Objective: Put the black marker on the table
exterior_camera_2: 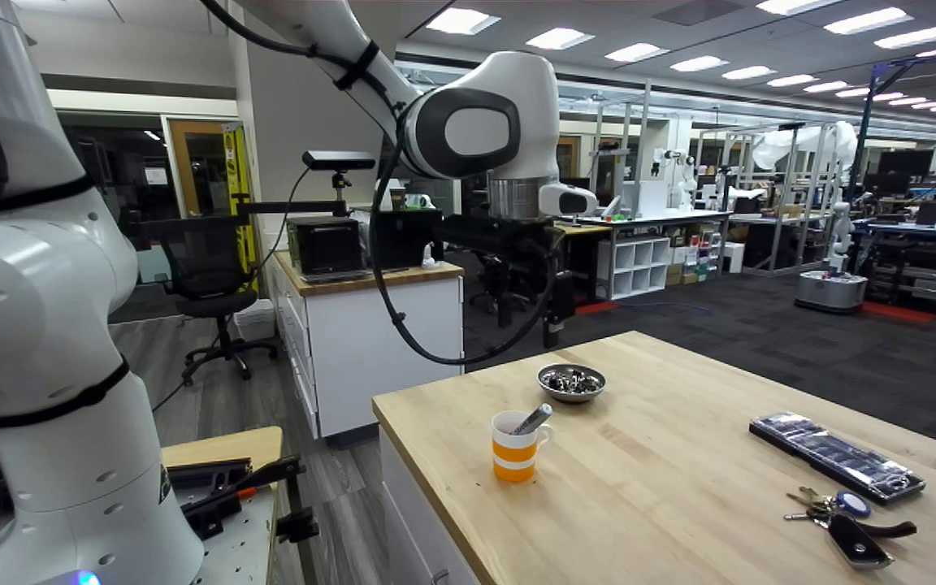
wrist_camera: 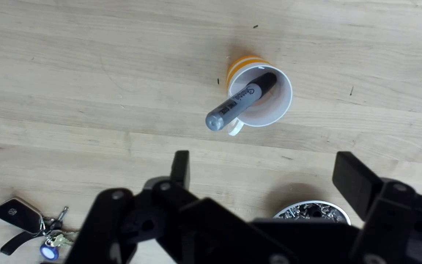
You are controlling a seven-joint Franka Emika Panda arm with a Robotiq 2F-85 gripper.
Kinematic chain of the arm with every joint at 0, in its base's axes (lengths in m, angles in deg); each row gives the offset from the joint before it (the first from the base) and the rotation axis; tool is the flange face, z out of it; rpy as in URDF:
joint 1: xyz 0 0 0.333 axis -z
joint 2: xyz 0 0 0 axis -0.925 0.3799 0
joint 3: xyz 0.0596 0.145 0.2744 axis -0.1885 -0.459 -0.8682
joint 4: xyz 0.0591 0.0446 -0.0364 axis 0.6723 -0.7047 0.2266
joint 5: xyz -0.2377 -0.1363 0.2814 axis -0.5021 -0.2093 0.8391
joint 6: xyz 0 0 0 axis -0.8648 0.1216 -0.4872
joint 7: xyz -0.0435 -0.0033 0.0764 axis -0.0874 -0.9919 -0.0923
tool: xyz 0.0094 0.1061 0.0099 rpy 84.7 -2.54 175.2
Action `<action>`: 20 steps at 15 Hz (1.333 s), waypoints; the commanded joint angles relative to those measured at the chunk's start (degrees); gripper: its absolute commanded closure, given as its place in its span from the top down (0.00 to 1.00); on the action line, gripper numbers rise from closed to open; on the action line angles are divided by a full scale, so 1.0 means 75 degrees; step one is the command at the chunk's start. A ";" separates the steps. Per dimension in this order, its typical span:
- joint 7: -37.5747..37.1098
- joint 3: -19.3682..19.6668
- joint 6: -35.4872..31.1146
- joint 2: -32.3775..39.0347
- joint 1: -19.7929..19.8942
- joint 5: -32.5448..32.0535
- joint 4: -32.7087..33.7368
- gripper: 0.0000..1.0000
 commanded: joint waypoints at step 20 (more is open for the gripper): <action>0.1692 -0.0078 -0.1291 0.1532 0.0342 0.0575 -0.0036 1.00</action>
